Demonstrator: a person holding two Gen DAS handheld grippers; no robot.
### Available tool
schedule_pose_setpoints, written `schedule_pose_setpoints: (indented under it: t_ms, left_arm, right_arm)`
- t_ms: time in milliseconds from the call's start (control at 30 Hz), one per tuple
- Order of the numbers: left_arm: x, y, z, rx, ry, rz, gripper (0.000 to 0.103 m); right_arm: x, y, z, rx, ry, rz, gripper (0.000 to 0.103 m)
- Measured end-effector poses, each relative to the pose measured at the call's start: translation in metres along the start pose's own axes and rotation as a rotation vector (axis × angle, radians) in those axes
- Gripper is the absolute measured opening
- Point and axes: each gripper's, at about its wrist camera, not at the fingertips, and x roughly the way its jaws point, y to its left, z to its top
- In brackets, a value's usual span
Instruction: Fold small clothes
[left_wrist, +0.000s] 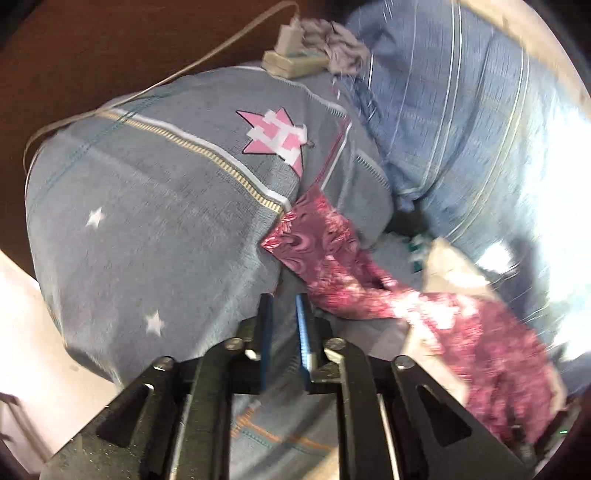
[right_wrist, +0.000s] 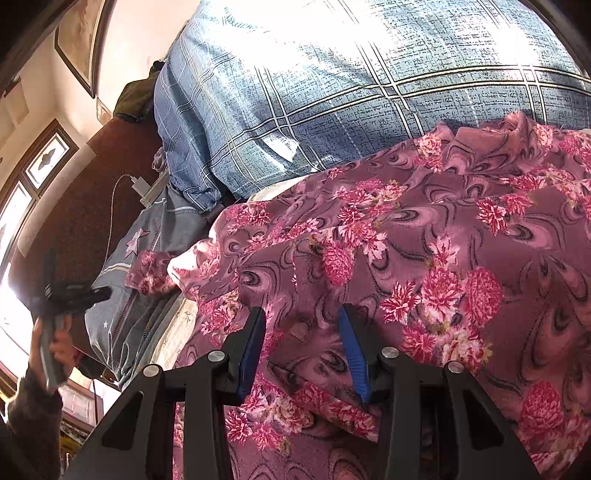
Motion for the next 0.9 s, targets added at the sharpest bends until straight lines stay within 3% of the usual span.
schedule_pose_setpoints:
  t_ms: [67, 233, 400, 500, 533, 567, 600, 667, 800, 900]
  left_arm:
    - [0.002, -0.006, 0.001, -0.027, 0.024, -0.071, 0.045]
    - [0.043, -0.064, 0.018, 0.034, 0.137, -0.135, 0.048]
    - [0.106, -0.104, 0.033, 0.087, 0.235, -0.025, 0.048]
    - [0.139, -0.110, 0.033, 0.058, 0.298, 0.033, 0.047]
    - [0.147, -0.110, 0.033, 0.056, 0.314, 0.032, 0.044]
    - [0.154, -0.112, 0.032, 0.059, 0.330, 0.021, 0.012]
    - [0.157, -0.113, 0.032, 0.059, 0.341, 0.010, 0.003]
    - [0.143, -0.114, 0.033, 0.049, 0.279, -0.009, 0.003]
    - [0.059, -0.112, 0.038, 0.062, 0.015, -0.161, 0.003]
    - [0.011, -0.096, 0.022, 0.065, -0.056, -0.246, 0.003]
  right_arm:
    - [0.001, 0.000, 0.000, -0.001, 0.000, -0.002, 0.044]
    - [0.001, 0.000, 0.000, 0.001, -0.001, 0.002, 0.044]
    - [0.002, -0.003, 0.000, 0.007, -0.006, 0.014, 0.043]
    - [0.002, -0.007, -0.001, 0.013, -0.013, 0.031, 0.043]
    - [0.002, -0.008, -0.001, 0.016, -0.014, 0.037, 0.043]
    - [0.002, -0.009, -0.001, 0.020, -0.016, 0.044, 0.043]
    - [0.001, -0.010, -0.001, 0.023, -0.018, 0.050, 0.043]
    - [0.001, -0.012, -0.001, 0.028, -0.020, 0.058, 0.043]
    - [0.000, -0.012, -0.001, 0.029, -0.020, 0.061, 0.043]
    - [-0.001, -0.011, -0.001, 0.025, -0.017, 0.055, 0.043]
